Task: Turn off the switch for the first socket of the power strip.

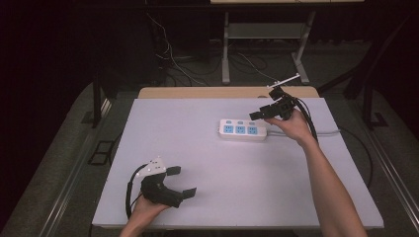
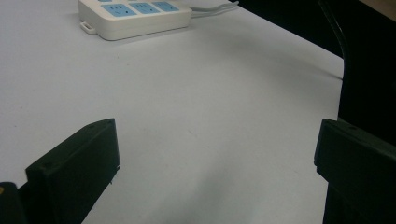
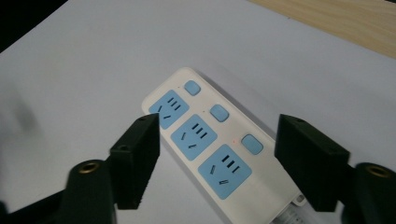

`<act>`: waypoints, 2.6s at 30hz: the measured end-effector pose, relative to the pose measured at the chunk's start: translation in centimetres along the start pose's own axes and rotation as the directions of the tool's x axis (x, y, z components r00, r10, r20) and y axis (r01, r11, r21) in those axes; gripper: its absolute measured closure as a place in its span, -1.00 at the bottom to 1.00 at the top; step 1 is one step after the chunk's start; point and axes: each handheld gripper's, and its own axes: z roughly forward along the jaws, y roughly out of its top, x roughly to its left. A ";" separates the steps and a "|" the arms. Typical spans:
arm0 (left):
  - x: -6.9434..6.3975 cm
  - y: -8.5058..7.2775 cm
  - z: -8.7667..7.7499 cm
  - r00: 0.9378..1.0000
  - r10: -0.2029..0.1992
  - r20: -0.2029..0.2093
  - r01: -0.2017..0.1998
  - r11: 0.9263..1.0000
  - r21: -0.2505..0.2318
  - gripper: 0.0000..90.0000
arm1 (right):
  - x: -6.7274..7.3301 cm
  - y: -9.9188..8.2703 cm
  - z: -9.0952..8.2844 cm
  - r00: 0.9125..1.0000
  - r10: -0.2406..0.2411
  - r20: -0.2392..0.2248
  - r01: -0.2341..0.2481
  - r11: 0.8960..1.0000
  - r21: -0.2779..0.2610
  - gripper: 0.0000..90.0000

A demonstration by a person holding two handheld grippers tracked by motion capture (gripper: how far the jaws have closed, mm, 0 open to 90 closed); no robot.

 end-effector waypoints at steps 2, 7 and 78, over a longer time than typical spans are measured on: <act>0.0 0.0 0.0 1.000 0.000 0.000 0.000 1.000 0.000 -1.00 | -0.1 0.0 0.3 1.000 0.008 0.001 -0.008 1.000 -0.005 -0.02; 0.1 0.0 0.0 1.000 0.000 0.000 0.000 1.000 0.000 -1.00 | -0.4 0.0 0.7 1.000 0.014 0.025 -0.013 0.999 -0.030 0.35; 0.1 0.1 0.0 1.000 0.014 0.004 -0.014 1.000 0.002 -1.00 | -3.3 -2.8 5.7 0.998 0.057 -0.004 -0.057 0.998 -0.012 1.00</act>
